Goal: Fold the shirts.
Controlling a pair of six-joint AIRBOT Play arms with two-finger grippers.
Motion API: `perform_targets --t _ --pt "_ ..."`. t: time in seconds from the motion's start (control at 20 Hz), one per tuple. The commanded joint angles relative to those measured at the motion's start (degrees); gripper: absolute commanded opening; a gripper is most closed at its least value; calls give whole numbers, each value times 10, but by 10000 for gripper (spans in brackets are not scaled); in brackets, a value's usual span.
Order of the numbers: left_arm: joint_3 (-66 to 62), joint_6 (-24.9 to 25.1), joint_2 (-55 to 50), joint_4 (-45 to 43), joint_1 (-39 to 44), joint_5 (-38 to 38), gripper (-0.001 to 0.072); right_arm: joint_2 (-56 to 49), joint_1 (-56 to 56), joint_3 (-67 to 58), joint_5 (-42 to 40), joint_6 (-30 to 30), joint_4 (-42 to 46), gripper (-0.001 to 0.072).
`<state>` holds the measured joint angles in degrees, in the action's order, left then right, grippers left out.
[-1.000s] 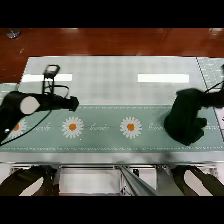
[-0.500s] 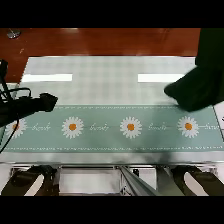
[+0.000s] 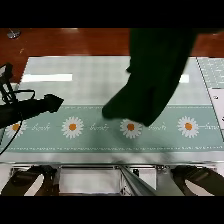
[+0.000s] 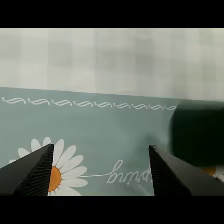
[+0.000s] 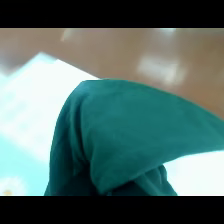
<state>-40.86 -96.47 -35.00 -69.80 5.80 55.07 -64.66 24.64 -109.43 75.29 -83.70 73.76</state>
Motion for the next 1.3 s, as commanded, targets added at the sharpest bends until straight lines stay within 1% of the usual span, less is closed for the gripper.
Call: perform_targets --t 0.0,0.15,0.25,0.35,0.4,0.45,0.55,0.6,0.65,0.7,0.8,0.85,0.9,0.95,1.0,1.05,1.1,1.15,1.25 --pt "0 8 -27 3 -1 0 702 -112 79 7 42 -12 -3 24" --pt "0 8 -58 -13 -1 -4 701 -228 134 51 24 -19 -28 25" --pt "0 8 -74 -13 -1 -4 701 -302 162 63 -13 -31 -73 25" --pt "0 8 -83 -13 -1 -6 702 -355 175 63 -58 -34 -150 37" --pt "0 9 -85 -13 -1 -5 702 -370 176 63 -72 -40 -186 306" --pt "0 20 -85 -13 -1 -4 702 -373 170 63 -73 -39 -204 632" --pt "0 46 -85 -13 -1 7 702 -356 131 63 -44 -38 -197 619" --pt "0 63 -85 -19 -4 15 702 -336 96 63 -13 -36 -189 619" --pt "0 62 -85 -37 -12 29 702 -311 54 63 23 -28 -179 618" --pt "0 62 -85 -51 -29 46 702 -280 3 63 67 -19 -153 618" --pt "1 74 -89 -56 -78 98 702 -214 -102 67 150 0 -50 618" --pt "6 83 -93 -48 -101 133 702 -180 -155 84 169 4 -8 618" --pt "20 94 -97 -29 -116 160 701 -139 -215 121 171 5 11 618" --pt "49 113 -100 2 -123 168 702 -97 -275 176 158 4 8 618" --pt "85 121 -101 30 -122 163 701 -56 -325 242 134 -3 -10 618" --pt "128 132 -101 67 -118 148 702 -9 -371 325 102 -6 -43 618" --pt "167 147 -101 99 -115 126 702 33 -402 406 73 0 -72 618" --pt "201 151 -101 130 -113 96 701 75 -423 488 44 4 -94 618" --pt "244 150 -103 179 -110 28 702 133 -433 620 0 5 -107 617"
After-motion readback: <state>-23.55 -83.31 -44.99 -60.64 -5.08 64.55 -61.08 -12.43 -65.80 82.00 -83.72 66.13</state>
